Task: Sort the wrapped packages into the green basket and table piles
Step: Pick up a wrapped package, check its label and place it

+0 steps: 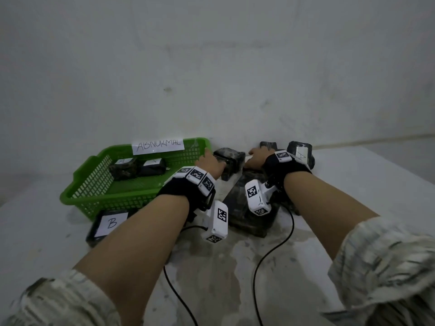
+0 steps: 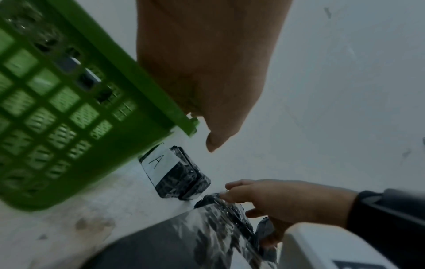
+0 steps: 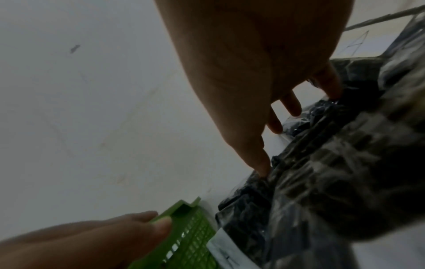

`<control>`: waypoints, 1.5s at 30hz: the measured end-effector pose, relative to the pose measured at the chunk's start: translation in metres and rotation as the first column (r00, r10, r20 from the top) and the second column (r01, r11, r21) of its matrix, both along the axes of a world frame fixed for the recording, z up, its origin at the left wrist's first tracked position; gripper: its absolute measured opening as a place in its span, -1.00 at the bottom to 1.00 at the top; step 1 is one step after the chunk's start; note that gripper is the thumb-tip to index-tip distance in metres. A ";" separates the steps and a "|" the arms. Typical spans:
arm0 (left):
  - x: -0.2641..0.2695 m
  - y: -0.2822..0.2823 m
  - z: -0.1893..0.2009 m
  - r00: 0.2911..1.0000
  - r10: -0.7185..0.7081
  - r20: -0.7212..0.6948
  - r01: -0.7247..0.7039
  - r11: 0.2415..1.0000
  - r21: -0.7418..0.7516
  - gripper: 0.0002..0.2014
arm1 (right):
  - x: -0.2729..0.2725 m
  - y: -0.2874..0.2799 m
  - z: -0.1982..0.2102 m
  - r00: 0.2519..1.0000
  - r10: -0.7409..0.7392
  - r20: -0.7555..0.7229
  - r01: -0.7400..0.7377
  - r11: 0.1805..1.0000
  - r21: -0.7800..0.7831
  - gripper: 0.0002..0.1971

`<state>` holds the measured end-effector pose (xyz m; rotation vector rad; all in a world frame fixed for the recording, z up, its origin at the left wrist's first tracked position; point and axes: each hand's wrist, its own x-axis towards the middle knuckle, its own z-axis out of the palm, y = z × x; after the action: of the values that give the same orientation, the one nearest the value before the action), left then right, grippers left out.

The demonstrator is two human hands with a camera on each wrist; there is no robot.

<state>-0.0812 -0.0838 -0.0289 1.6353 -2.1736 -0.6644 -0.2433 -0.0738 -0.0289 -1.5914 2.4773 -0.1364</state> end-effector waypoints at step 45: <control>0.016 0.034 0.015 0.985 -0.174 0.014 0.175 0.983 -0.059 -0.49 | -0.010 0.043 0.024 0.988 0.005 0.157 0.053 0.930 -0.365 -0.55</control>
<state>-0.0650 -0.0497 -0.0135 1.4321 -2.3392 -0.6335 -0.2530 -0.0311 -0.0052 -1.6065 2.4520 -0.7416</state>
